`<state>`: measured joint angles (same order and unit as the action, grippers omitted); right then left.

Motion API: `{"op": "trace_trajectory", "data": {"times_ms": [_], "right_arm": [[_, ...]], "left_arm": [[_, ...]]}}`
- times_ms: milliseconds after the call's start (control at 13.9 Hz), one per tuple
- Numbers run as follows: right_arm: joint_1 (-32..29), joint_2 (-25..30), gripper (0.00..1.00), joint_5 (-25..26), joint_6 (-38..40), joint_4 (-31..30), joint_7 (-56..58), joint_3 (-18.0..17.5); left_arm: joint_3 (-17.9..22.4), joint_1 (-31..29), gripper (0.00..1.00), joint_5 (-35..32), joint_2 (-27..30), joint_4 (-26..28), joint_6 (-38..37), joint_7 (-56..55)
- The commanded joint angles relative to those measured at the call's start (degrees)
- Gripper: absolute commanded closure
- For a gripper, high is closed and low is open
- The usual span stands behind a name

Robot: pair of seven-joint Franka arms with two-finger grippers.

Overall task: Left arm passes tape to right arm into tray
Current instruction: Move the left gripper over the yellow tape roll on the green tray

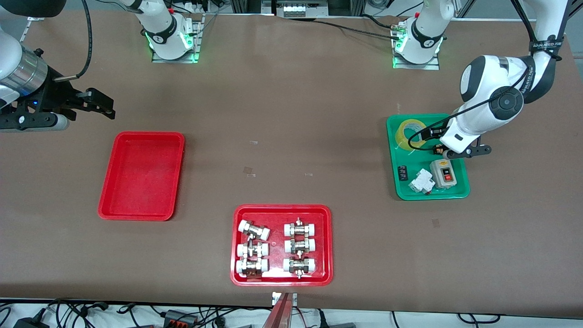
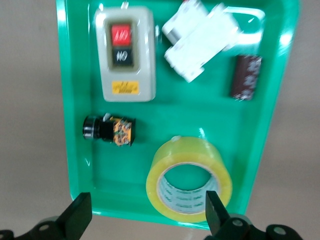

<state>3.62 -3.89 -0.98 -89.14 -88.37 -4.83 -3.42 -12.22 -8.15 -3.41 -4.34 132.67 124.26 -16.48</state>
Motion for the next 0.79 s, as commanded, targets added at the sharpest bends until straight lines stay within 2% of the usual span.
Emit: {"op": "trace_trajectory", "data": {"times_ms": [0, 287, 431, 718], "right_arm": [[-0.63, 0.02, 0.0, -1.05, 0.02, 0.31, 0.79, -0.1], [-0.63, 0.11, 0.0, -0.96, -0.25, -0.48, 0.79, -0.01], [-0.72, 0.19, 0.0, -0.87, -0.25, -0.48, 0.79, -0.01], [-0.72, 0.2, 0.0, -0.96, -0.25, -0.48, 0.79, -0.1]], "left_arm": [[-0.62, -0.63, 0.0, -1.07, 5.04, 9.41, 6.58, -0.75], [-0.62, -0.72, 0.0, -0.98, 4.87, 15.23, 12.05, -1.45], [-0.53, -0.81, 0.0, -0.98, 4.35, 18.49, 18.27, -1.45], [-0.53, -1.94, 0.0, -0.98, 1.97, 19.2, 20.59, -1.54]]}}
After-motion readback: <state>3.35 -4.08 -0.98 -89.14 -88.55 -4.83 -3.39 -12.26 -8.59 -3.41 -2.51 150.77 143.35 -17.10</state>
